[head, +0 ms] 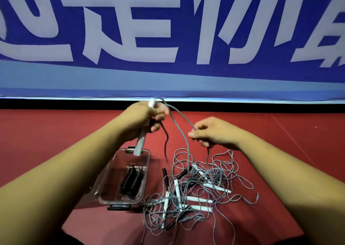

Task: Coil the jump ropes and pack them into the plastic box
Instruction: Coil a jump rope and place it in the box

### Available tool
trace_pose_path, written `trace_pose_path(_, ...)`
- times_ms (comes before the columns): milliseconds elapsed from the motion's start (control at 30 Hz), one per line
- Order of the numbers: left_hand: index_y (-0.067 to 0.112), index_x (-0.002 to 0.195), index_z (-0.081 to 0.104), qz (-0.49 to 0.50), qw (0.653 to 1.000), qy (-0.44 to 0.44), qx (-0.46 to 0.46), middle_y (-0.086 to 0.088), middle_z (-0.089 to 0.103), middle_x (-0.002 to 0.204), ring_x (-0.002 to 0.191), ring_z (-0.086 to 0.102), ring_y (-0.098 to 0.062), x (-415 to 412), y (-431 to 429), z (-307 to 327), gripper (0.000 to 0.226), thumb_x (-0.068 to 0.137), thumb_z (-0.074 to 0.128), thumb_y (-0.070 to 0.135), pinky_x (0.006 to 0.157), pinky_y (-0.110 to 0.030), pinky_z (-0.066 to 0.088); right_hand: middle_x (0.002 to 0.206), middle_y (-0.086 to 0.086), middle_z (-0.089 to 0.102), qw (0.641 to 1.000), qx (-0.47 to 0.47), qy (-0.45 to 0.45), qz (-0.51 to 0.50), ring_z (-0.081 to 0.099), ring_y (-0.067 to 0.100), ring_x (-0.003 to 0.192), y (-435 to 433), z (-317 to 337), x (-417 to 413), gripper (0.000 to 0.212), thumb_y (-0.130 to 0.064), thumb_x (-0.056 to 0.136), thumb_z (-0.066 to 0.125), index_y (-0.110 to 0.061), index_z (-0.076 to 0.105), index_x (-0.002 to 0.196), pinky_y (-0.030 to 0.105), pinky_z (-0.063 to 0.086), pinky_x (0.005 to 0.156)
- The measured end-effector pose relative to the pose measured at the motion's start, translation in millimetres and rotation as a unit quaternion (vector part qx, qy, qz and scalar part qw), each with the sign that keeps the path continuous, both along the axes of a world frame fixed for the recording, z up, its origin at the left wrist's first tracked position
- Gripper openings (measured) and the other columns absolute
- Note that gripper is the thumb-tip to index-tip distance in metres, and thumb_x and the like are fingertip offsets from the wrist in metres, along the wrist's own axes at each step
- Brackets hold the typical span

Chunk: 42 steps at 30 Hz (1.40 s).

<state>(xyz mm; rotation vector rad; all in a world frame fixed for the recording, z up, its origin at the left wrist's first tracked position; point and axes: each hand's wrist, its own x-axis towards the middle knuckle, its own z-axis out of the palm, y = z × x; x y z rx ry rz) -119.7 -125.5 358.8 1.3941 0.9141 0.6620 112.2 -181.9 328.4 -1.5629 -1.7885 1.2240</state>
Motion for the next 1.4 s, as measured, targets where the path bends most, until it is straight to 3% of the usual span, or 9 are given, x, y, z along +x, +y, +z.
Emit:
trace_pose_path(133,0.012,0.085,0.057,0.107,0.992,-0.06,-0.034,0.004,0.041,0.06,0.038,0.036,-0.009,-13,16,2,0.024,0.101,0.039,0.01,0.044,-0.022,0.014,0.061,-0.003,0.063,0.997,-0.062,-0.034,-0.012,0.057,0.008,0.057,-2,-22,29,0.022,-0.021,0.096,0.059,-0.006,0.064,0.08,0.012,0.039,0.053)
trace_pose_path(233,0.009,0.091,0.058,0.153,0.985,0.003,-0.077,-0.002,0.057,0.073,0.04,0.053,-0.01,-24,20,-2,0.022,0.103,0.04,0.011,0.035,-0.015,0.021,0.065,0.005,0.065,0.999,-0.027,-0.031,-0.035,0.065,0.023,0.069,0,-28,38,0.022,-0.017,0.099,0.053,-0.003,0.064,0.086,0.027,0.047,0.065)
trace_pose_path(367,-0.009,0.103,0.054,0.118,0.964,0.237,0.014,-0.018,0.069,0.106,0.064,0.073,-0.035,-34,16,-16,0.018,0.1,0.047,0.007,0.035,-0.017,0.025,0.053,0.002,0.044,0.999,-0.009,0.006,-0.053,0.047,0.019,0.046,0,-17,22,0.025,-0.021,0.101,0.05,-0.002,0.066,0.095,0.026,0.045,0.05)
trace_pose_path(600,0.018,0.122,0.062,0.022,0.967,0.216,0.133,0.0,0.068,0.116,0.071,0.074,-0.022,-2,-5,-1,0.024,0.1,0.054,0.015,0.043,-0.021,0.033,0.057,-0.002,0.045,0.995,0.038,-0.064,0.068,0.034,0.01,0.044,-8,16,-27,0.03,-0.032,0.099,0.053,-0.01,0.072,0.092,0.021,0.03,0.043)
trace_pose_path(767,0.011,0.093,0.069,-0.167,0.952,0.23,0.11,0.005,0.058,0.06,0.049,0.038,-0.012,3,-19,5,0.029,0.099,0.055,0.036,0.046,-0.023,0.026,0.044,-0.01,0.047,0.994,0.106,-0.024,0.031,0.036,0.002,0.039,-6,26,-31,0.018,-0.018,0.092,0.064,-0.008,0.071,0.08,0.016,0.029,0.044)
trace_pose_path(967,0.014,0.073,0.061,0.056,0.991,0.092,0.074,-0.004,0.044,0.063,0.042,0.025,-0.01,9,-6,1,0.033,0.1,0.055,0.03,0.041,-0.019,0.018,0.065,0.006,0.051,0.977,-0.08,0.199,0.017,0.055,0.019,0.066,-1,-2,6,0.012,-0.006,0.096,0.053,-0.001,0.059,0.087,0.028,0.051,0.068)
trace_pose_path(1100,0.013,0.074,0.059,0.153,0.986,0.043,0.059,0.001,0.041,0.058,0.04,0.024,-0.008,8,0,-7,0.032,0.101,0.053,0.028,0.039,-0.017,0.019,0.073,0.006,0.056,0.981,-0.115,0.152,0.034,0.065,0.027,0.09,2,-19,10,0.013,-0.001,0.097,0.05,-0.006,0.059,0.088,0.032,0.049,0.088)
trace_pose_path(1267,0.014,0.072,0.055,0.246,0.969,-0.014,0.021,0.003,0.04,0.053,0.036,0.024,-0.007,-14,21,-5,0.032,0.101,0.052,0.027,0.04,-0.015,0.017,0.065,0.006,0.054,0.986,-0.115,0.119,-0.011,0.056,0.019,0.059,3,-22,17,0.015,-0.011,0.097,0.055,-0.003,0.062,0.086,0.035,0.049,0.067)
trace_pose_path(1400,0.01,0.074,0.061,0.194,0.913,0.317,0.165,-0.006,0.06,0.061,0.042,0.047,-0.017,-43,35,-15,0.029,0.098,0.055,0.024,0.041,-0.021,0.031,0.059,0.005,0.047,0.991,-0.084,0.099,-0.005,0.048,0.02,0.052,1,-14,15,0.02,-0.018,0.097,0.056,-0.003,0.064,0.086,0.035,0.047,0.061)
